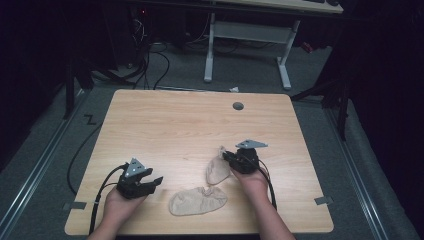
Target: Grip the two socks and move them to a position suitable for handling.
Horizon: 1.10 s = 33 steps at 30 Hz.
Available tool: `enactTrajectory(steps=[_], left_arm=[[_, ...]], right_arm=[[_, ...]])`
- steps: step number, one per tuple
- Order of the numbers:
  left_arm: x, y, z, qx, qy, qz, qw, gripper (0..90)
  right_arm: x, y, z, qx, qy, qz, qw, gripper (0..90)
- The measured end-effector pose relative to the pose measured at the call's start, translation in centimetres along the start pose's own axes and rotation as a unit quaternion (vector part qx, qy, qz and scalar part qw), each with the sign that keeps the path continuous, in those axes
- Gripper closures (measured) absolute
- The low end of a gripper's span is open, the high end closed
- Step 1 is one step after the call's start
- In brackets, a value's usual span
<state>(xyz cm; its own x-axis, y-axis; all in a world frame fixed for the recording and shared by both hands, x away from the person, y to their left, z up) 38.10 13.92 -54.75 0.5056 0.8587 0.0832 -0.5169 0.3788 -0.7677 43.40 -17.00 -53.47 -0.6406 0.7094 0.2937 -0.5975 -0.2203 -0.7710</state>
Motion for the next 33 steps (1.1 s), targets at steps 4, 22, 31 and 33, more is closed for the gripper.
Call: enactTrajectory(steps=[4,22,31,33], left_arm=[[-0.1,0.0,-0.1,0.002,0.001,-0.002,1.0,46.6],[-0.8,0.3,-0.3,0.011,0.004,-0.014,0.9998,46.1],[-1.3,0.3,-0.4,0.009,0.006,-0.017,0.9998,46.2],[-1.3,0.2,-0.4,0.009,0.006,-0.018,0.9998,46.2]], right_arm=[[-1.3,1.6,1.0,0.0,0.011,-0.013,0.9998,82.0],[-2.1,3.8,4.4,-0.001,0.044,-0.007,0.999,70.0],[-2.2,3.4,5.9,-0.02,0.067,0.003,0.9976,63.8],[-2.2,3.3,6.0,-0.024,0.068,0.005,0.9974,63.3]])
Point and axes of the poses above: each handheld gripper's, and its own axes: z roughly backward along the jaws, y roughly out of its underside, x roughly to its left, the point moved 6 cm from there along -z, roughly forward along the jaws, and after that the axes turned 14 degrees about -y, right-handed, at the moved point
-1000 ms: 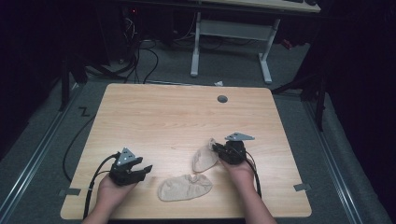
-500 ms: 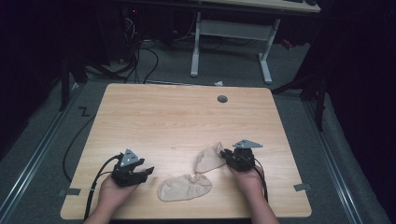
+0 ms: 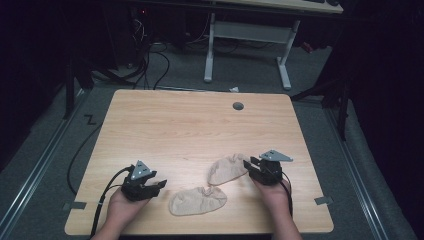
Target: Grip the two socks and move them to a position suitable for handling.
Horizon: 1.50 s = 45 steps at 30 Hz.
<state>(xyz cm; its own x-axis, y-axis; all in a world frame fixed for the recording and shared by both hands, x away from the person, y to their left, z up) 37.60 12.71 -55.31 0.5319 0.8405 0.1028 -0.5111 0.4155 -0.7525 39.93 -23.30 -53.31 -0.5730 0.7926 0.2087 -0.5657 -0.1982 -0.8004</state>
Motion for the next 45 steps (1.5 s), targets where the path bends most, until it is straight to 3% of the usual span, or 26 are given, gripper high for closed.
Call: enactTrajectory(steps=[6,9,12,14,16,22,26,28,32,37,45], left_arm=[[0.1,0.0,0.0,0.0,-0.001,-0.002,1.0,46.1],[0.1,0.0,-0.1,0.0,-0.002,-0.003,1.0,46.1],[0.1,0.0,0.0,0.0,-0.002,-0.003,1.0,46.1],[0.1,0.0,0.0,-0.001,-0.002,-0.003,1.0,46.0],[0.0,0.0,-0.1,0.0,-0.001,-0.002,1.0,46.1],[-0.3,0.1,-0.5,0.005,0.003,-0.007,1.0,45.9],[-0.4,0.1,-0.4,0.005,0.002,-0.013,0.9999,45.9],[-0.3,0.1,-0.3,0.003,0.001,-0.012,0.9999,45.8],[-0.2,0.1,-0.2,0.001,0.001,-0.01,0.9999,45.8],[-0.1,0.0,-0.1,0.0,0.0,-0.009,1.0,45.8],[-0.1,-0.1,0.0,-0.003,-0.001,-0.004,1.0,45.5]], right_arm=[[0.1,-0.9,0.8,-0.017,0.009,0.012,0.9998,61.7],[0.0,-1.0,0.6,-0.011,0.007,0.011,0.9998,61.2],[-0.3,-0.9,-0.3,0.008,0.018,0.025,0.9995,62.9],[-0.6,-0.8,-1.0,0.018,0.012,0.029,0.9994,67.7],[-0.8,-0.5,-1.6,0.041,0.017,0.032,0.9985,69.8],[-1.5,0.3,-2.6,0.076,0.026,0.03,0.9963,86.8],[-2.0,1.1,-3.3,0.106,0.035,0.025,0.9934,88.8],[-2.0,1.2,-3.2,0.104,0.034,0.023,0.9937,88.9],[-1.5,1.6,-2.7,0.11,0.033,0.028,0.9931,88.8],[-0.2,2.2,-2.3,0.114,0.015,0.032,0.9929,88.7],[3.1,1.9,-4.0,0.121,-0.024,0.058,0.9906,88.6]])
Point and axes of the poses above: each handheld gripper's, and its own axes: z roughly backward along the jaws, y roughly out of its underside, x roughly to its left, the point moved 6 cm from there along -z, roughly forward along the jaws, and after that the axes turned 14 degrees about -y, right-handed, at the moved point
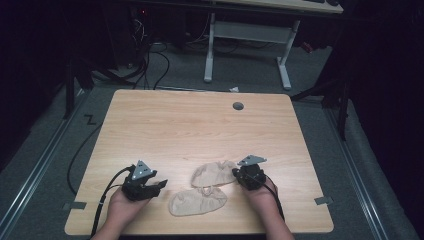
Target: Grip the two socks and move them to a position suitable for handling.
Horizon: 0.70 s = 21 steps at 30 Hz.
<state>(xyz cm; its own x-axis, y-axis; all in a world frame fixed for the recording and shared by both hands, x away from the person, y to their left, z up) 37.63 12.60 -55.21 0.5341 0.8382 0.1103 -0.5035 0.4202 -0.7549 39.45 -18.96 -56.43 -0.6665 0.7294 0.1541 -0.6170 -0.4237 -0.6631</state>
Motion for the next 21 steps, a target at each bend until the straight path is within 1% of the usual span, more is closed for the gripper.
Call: enactTrajectory(steps=[5,8,12,15,18,19,21], left_arm=[[0.0,0.0,0.1,0.0,0.003,0.003,1.0,45.1],[0.0,-0.2,0.1,-0.003,0.004,0.009,1.0,45.3],[-0.2,-0.5,0.1,-0.011,0.002,0.015,0.9998,44.8],[-0.5,-0.7,0.2,-0.019,0.004,0.011,0.9998,44.2],[-1.1,-0.9,0.3,-0.026,0.013,0.007,0.9995,41.7],[-1.4,-0.9,0.3,-0.027,0.016,0.007,0.9995,40.4],[-1.8,-0.9,0.0,-0.021,0.017,-0.002,0.9996,38.5]], right_arm=[[1.6,-0.6,-0.9,0.004,-0.014,0.018,0.9997,88.4],[2.5,-0.9,-1.4,0.004,-0.025,0.026,0.9994,88.3],[3.6,-1.4,-2.1,0.007,-0.037,0.043,0.9984,87.9],[4.3,-1.7,-2.6,0.012,-0.041,0.057,0.9975,87.8],[4.9,-1.9,-2.8,0.013,-0.045,0.064,0.9968,87.3],[5.0,-1.9,-2.9,0.013,-0.046,0.068,0.9965,86.7],[5.1,-1.9,-2.8,0.013,-0.047,0.068,0.9965,83.3]])
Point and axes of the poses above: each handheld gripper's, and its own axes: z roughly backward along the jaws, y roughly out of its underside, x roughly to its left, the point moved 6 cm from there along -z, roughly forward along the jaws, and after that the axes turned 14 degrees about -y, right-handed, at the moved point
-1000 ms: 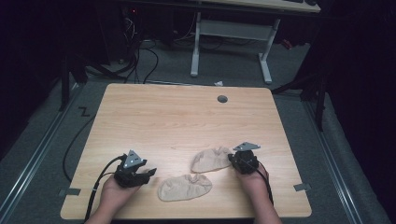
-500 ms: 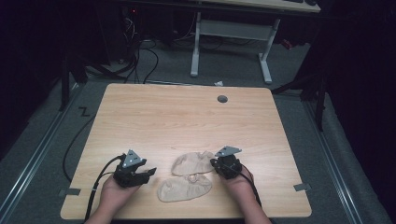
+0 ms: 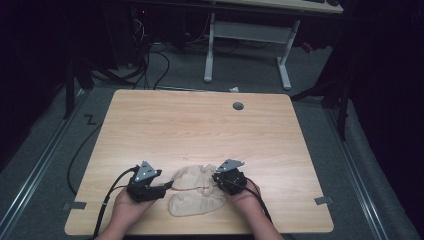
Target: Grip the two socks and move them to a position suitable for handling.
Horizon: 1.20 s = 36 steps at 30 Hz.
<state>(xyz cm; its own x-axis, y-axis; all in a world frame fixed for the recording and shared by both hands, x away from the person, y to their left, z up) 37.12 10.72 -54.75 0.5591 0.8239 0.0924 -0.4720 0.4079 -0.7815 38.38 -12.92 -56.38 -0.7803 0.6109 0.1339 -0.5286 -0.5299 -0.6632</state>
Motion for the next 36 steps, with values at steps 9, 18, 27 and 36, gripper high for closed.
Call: enactTrajectory(steps=[9,18,27,36], left_arm=[[-1.0,0.1,-2.1,0.032,0.0,0.011,0.9994,47.2],[-1.5,0.3,-2.5,0.038,-0.01,0.002,0.9992,64.6],[-1.7,0.3,-2.5,0.041,-0.009,0.003,0.9991,82.7],[-2.0,-0.3,-1.9,0.019,-0.014,-0.002,0.9997,86.0]], right_arm=[[-1.4,-0.3,1.6,-0.055,0.007,-0.041,0.9976,63.2],[-2.0,0.3,0.4,-0.038,0.0,-0.055,0.9978,62.8],[-1.4,0.3,0.0,-0.032,0.005,-0.042,0.9986,64.1],[-1.5,0.2,-0.1,-0.034,0.002,-0.045,0.9984,85.1]])
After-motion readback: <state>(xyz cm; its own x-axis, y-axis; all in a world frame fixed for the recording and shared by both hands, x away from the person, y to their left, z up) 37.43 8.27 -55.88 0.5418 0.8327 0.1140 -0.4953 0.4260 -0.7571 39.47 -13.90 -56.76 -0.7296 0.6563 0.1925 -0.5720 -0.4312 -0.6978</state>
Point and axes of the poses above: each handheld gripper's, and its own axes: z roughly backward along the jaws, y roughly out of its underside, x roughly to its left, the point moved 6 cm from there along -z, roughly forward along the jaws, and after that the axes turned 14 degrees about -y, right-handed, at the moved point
